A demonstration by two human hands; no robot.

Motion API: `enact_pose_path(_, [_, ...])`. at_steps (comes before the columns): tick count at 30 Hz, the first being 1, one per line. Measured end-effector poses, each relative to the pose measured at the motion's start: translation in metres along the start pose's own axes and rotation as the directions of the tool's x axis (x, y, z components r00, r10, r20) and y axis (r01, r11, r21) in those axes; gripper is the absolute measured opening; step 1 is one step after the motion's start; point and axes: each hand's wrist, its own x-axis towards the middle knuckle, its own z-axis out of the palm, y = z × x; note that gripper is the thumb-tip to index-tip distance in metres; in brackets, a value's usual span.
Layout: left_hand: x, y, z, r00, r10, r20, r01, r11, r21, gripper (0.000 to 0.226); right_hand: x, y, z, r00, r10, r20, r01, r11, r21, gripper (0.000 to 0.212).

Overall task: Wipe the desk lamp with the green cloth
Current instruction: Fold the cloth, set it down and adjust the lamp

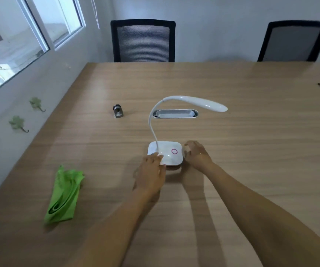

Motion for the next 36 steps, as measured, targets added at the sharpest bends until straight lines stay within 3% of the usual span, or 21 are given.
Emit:
enact_pose_path(4, [-0.019,0.004,0.015,0.999,0.05,-0.021,-0.048,0.995,0.092,0.051,0.023,0.002,0.003,0.972,-0.126,0.199,0.17,0.959,-0.226,0.06])
enact_pose_path(10, [-0.015,0.001,0.022,0.998,0.048,0.031,-0.051,0.993,0.106,0.053,0.028,0.006,0.005,0.923,-0.19,0.334,0.313,0.876,-0.367,0.053])
enact_pose_path(16, [-0.011,-0.006,0.007,0.998,0.006,0.059,-0.014,0.99,0.138,0.06,0.014,0.013,0.014,0.94,-0.212,0.269,0.294,0.902,-0.316,0.06])
enact_pose_path(18, [-0.007,-0.009,0.002,0.998,-0.001,0.066,-0.006,0.995,0.095,0.075,0.001,0.009,0.019,0.951,-0.219,0.22,0.28,0.911,-0.304,0.066])
enact_pose_path(20, [-0.002,-0.015,-0.001,0.996,-0.027,0.084,0.02,0.997,0.081,0.074,-0.012,0.005,0.027,0.961,-0.242,0.137,0.272,0.921,-0.28,0.07])
enact_pose_path(22, [0.002,-0.02,-0.005,0.993,-0.06,0.098,0.052,0.996,0.078,0.064,-0.025,0.001,0.037,0.951,-0.308,0.032,0.303,0.907,-0.292,0.066])
enact_pose_path(26, [0.013,-0.031,-0.013,0.985,-0.103,0.138,0.093,0.993,0.072,0.074,-0.039,-0.004,0.054,0.923,-0.383,-0.039,0.344,0.867,-0.361,0.049])
enact_pose_path(30, [0.022,-0.041,-0.023,0.973,-0.124,0.196,0.115,0.992,0.056,0.071,-0.05,-0.016,0.062,0.922,-0.386,-0.04,0.349,0.87,-0.349,0.057])
enact_pose_path(34, [0.031,-0.049,-0.029,0.965,-0.116,0.237,0.115,0.993,0.017,0.073,-0.062,-0.028,0.065,0.953,-0.298,0.058,0.302,0.909,-0.287,0.087])
enact_pose_path(36, [0.032,-0.051,-0.028,0.958,-0.135,0.252,0.138,0.99,0.006,0.071,-0.066,-0.032,0.063,0.965,-0.25,0.081,0.263,0.921,-0.287,0.081])
